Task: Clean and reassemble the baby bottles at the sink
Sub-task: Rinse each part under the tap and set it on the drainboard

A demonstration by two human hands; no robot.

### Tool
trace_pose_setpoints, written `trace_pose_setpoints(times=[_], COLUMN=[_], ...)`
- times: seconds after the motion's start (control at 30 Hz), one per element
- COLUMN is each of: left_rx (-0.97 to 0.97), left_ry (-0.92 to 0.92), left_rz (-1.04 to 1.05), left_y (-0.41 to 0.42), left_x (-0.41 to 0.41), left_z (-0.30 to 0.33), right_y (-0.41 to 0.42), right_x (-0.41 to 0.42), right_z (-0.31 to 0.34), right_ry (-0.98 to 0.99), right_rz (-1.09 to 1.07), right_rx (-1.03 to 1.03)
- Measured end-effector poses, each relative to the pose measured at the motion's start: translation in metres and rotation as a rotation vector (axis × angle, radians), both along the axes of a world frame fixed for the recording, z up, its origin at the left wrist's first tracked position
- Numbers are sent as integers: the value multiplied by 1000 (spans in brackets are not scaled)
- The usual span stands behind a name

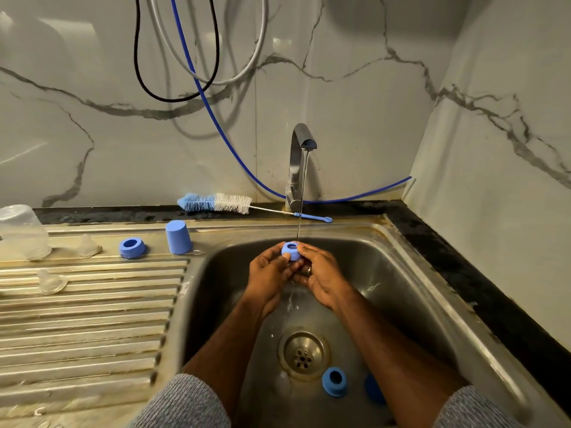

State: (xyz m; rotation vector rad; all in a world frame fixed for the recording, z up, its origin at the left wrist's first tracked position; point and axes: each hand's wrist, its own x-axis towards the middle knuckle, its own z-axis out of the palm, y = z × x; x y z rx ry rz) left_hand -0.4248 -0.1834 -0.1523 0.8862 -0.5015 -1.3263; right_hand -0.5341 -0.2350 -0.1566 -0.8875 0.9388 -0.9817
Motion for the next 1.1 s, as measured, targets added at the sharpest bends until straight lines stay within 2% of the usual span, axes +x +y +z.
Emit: trace_pose_setpoints(times=[0.1, 0.27, 0.37, 0.47, 0.53, 0.6, 0.67, 0.83, 0.93, 1.1], left_rx=[-29, -112, -130, -140, -142, -154, -181, -48, 29, -28], left_ry=[-10, -216, -259, -347, -549, -836, -998, -939, -913, -861], left_rz=[-70, -195, -187, -112, -2, 111, 175, 223, 164, 44], left_y=[1, 7, 6, 4, 1, -2, -2, -4, -6, -1], left_x=[4, 4, 1, -1, 1, 2, 0, 3, 7, 7], left_z=[-3, -5, -6, -9, -12, -15, -16, -18, -21, -24], right_y=[-1, -4, -3, 1, 4, 6, 5, 1, 0, 1], right_x=[0, -2, -2, -1, 2, 5, 6, 3, 0, -2], right_z=[2, 2, 4, 5, 3, 1, 0, 1, 1, 1], right_ry=[67, 237, 330, 342, 417, 487, 450, 210, 237, 388], right_rz=[-77, -202, -211, -144, -75, -34, -11, 0, 19, 39], right_rx=[-1, -56, -120, -178, -235, -272, -237, -74, -33, -100])
